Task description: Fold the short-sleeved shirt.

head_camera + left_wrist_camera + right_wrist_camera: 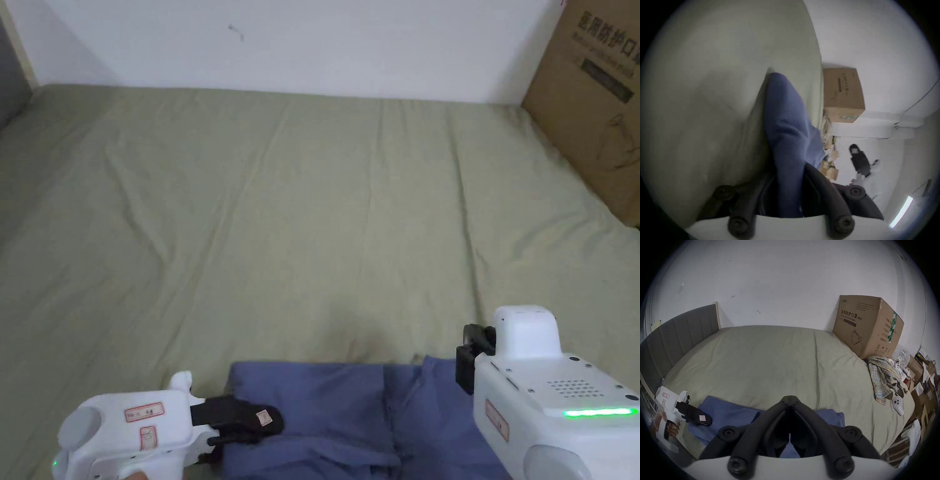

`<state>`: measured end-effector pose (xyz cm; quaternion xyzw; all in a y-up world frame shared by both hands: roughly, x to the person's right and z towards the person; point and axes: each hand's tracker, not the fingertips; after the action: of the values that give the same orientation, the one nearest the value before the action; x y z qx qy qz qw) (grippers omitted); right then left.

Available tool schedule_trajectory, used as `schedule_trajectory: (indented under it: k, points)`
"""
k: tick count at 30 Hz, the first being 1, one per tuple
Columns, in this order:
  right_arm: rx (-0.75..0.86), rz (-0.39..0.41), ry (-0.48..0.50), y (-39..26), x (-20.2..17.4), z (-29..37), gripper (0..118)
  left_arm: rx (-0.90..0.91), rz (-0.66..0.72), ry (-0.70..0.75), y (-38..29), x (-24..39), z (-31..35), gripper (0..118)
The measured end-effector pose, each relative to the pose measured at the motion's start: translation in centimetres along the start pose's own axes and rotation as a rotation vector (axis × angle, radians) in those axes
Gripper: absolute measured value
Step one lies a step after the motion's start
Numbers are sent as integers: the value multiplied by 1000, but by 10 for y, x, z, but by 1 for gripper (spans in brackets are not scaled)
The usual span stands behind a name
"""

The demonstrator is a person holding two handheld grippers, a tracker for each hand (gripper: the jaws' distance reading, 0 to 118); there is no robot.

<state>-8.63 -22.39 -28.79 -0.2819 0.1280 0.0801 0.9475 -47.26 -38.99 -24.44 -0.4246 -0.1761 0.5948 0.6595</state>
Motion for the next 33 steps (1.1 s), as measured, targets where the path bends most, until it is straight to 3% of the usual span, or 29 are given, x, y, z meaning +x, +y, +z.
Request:
schedule_trajectory:
  k: [3, 15, 22, 29, 33]
  points:
    - [2, 10, -17, 4, -1, -1, 1, -14, -101, 89, 2, 5, 13, 8]
    - [11, -1, 2, 1, -8, -1, 1, 100, -98, 253, 9, 7, 130, 8]
    - [18, -26, 20, 1, -5, 1, 1, 147, -149, 401, -11, 70, 118, 8]
    - [42, -90, -3, -4, 24, 11, 0, 185, -355, 484, -50, 170, 83, 8]
    - [68, -38, -64, -11, 38, 20, 1, 133, -462, 494, -68, 209, 32, 8]
